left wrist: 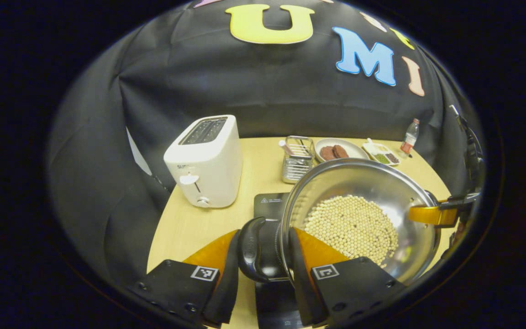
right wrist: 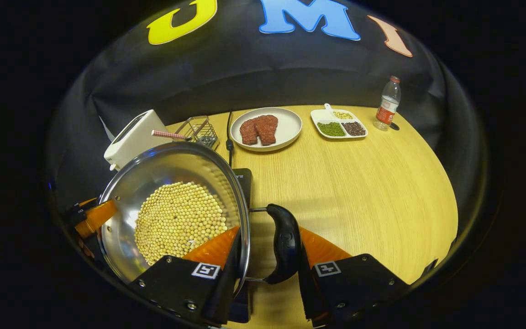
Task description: First push the handle of the pot to place it horizontally, then grasp the pot with both hands and set it on the induction cooktop.
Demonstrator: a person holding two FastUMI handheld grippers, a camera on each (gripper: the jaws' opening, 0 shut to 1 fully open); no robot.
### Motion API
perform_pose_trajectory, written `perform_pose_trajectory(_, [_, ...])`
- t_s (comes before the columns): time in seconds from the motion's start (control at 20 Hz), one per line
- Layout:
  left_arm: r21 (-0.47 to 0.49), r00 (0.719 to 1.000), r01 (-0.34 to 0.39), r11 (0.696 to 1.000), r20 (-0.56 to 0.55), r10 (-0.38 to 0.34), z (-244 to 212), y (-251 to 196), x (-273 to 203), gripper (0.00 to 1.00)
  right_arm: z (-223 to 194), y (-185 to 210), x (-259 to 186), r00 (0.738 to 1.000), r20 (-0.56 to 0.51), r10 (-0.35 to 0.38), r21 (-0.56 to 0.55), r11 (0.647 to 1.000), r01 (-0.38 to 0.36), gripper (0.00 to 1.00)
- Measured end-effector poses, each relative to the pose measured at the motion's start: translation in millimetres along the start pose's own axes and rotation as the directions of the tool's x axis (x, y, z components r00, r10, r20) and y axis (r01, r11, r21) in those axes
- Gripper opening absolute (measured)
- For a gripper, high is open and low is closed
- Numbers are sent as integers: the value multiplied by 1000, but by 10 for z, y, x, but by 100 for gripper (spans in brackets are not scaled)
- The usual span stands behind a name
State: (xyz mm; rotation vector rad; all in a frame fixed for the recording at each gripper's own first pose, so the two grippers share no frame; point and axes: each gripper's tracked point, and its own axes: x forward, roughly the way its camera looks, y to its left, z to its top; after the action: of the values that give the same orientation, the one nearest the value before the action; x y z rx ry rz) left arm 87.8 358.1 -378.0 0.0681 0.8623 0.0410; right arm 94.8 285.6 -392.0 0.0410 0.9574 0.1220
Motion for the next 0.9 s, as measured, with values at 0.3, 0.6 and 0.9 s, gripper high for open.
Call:
perform_pose_trajectory(0.3, [8, 1000, 7, 1000, 4, -7, 34, 11, 10, 58, -59, 81, 139, 1000, -6, -28, 14, 1000, 28, 60])
perform_pose_trajectory(0.6, [7, 1000, 16, 1000, 17, -16, 25, 26, 21, 61, -43, 92, 170, 999, 6, -44, 37, 998, 44, 60])
perform_pose_trajectory(0.9, [-101, 997, 63, 993, 57, -57, 60, 11, 17, 68, -37, 117, 161, 998, 34, -52, 50, 997, 51, 61])
